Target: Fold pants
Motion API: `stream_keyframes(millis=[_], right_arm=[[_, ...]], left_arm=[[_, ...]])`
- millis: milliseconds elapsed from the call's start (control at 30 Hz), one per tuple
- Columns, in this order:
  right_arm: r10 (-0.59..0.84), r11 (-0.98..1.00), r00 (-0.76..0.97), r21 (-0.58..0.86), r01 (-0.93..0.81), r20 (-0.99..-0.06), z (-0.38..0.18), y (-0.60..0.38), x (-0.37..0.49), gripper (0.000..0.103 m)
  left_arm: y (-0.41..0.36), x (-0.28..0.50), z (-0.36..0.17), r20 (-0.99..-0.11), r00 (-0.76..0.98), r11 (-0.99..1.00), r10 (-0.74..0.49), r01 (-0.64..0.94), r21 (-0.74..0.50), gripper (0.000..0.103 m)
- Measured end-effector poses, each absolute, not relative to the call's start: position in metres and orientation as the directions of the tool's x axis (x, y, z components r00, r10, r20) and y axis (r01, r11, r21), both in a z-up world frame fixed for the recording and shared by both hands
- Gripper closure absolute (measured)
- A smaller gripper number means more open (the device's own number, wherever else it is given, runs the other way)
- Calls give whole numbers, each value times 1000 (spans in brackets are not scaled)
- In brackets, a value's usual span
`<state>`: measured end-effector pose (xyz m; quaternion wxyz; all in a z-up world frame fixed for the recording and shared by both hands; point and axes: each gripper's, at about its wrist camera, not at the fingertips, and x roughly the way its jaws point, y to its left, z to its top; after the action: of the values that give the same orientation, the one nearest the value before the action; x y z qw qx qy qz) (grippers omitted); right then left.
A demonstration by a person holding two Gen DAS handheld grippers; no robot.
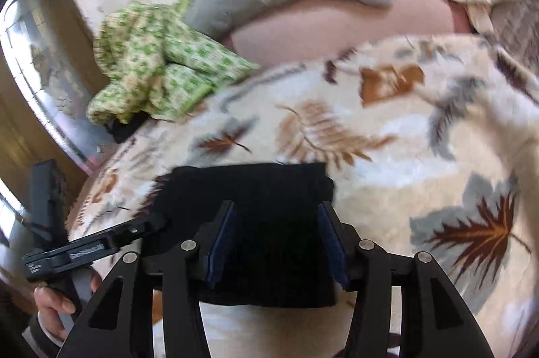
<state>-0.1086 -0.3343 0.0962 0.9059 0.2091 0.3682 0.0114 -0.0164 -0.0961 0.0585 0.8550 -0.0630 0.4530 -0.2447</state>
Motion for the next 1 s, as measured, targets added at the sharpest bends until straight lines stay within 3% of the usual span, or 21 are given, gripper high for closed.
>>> stream_keyframes(millis=[100, 200, 300, 533, 633, 767, 1000], right_arm=[[211, 928, 699, 364, 76, -683, 97, -315, -107, 64], [199, 942, 629, 323, 88, -752, 68, -303, -106, 64], [185, 943, 641, 318, 97, -745, 59, -301, -113, 64], [175, 955, 661, 289, 66, -729, 94, -294, -117, 61], [165, 960, 671, 273, 58, -723, 106, -295, -116, 58], [141, 967, 690, 249, 58, -710, 119, -301, -115, 42], [137, 954, 706, 283, 94, -695, 109, -316, -109, 42]], left_arm=[[-90, -25, 64, -742, 487, 879, -461, 368, -304, 37], [-86, -33, 67, -743, 507, 889, -437, 366, -273, 37], [-83, -38, 71, -747, 510, 892, -427, 371, -257, 37], [-88, -42, 86, -741, 531, 892, -412, 402, -208, 28], [-93, -39, 94, -731, 544, 888, -412, 418, -191, 20], [-101, -32, 96, -723, 562, 890, -402, 427, -163, 19], [-110, -27, 72, -721, 601, 907, -346, 412, -91, 19]])
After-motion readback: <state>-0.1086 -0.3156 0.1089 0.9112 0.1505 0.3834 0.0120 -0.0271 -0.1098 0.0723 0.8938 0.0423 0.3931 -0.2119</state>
